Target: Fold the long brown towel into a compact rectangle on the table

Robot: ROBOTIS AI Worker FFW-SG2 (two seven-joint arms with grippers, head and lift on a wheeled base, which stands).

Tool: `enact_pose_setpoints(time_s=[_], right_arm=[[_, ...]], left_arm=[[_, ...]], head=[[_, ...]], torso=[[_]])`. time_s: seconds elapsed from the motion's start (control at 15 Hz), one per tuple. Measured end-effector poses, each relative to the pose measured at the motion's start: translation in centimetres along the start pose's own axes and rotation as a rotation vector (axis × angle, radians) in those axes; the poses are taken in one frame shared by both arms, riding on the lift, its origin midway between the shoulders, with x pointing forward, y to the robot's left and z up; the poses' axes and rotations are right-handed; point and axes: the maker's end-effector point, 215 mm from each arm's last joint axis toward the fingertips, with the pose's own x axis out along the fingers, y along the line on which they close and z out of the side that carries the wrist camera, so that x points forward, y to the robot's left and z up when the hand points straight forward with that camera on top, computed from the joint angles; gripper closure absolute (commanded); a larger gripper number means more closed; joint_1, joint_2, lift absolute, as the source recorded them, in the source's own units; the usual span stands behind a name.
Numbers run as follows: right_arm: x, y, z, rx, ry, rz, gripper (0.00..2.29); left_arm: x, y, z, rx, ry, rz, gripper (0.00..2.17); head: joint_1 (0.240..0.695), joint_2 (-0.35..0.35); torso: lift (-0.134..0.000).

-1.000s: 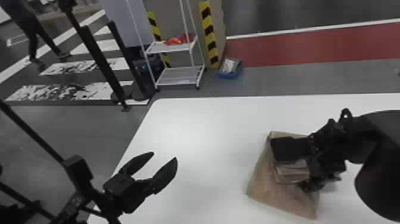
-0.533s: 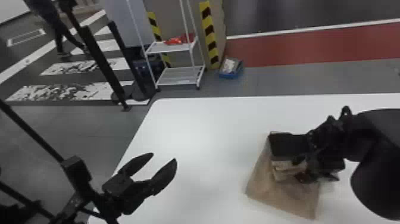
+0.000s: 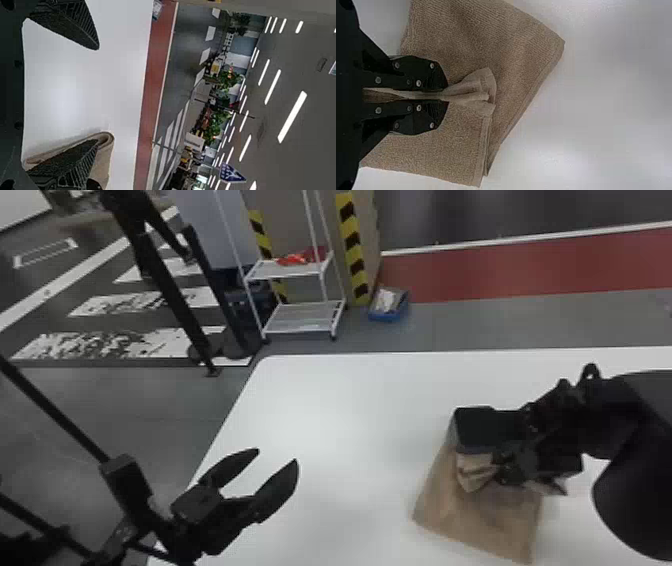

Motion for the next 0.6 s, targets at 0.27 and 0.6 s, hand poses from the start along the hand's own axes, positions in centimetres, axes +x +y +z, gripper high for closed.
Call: enact_pose_setpoints(time_s=[0.27, 0.6], right_arm=[[-1.2, -0.9, 0.0, 0.027, -0.025, -0.030, 1.11], [-4.2, -3.4, -0.3, 0.093, -0.084, -0.100, 1.11]], left_arm=[[-0.3, -1.3, -0.4, -0.002, 0.012, -0.036, 0.10], [0.0, -3.7, -2.9, -0.009, 0.065, -0.090, 0.27]], head=[[0.695, 0.320], [0.695, 0.285]], torso=[[-0.125], [-0.125]])
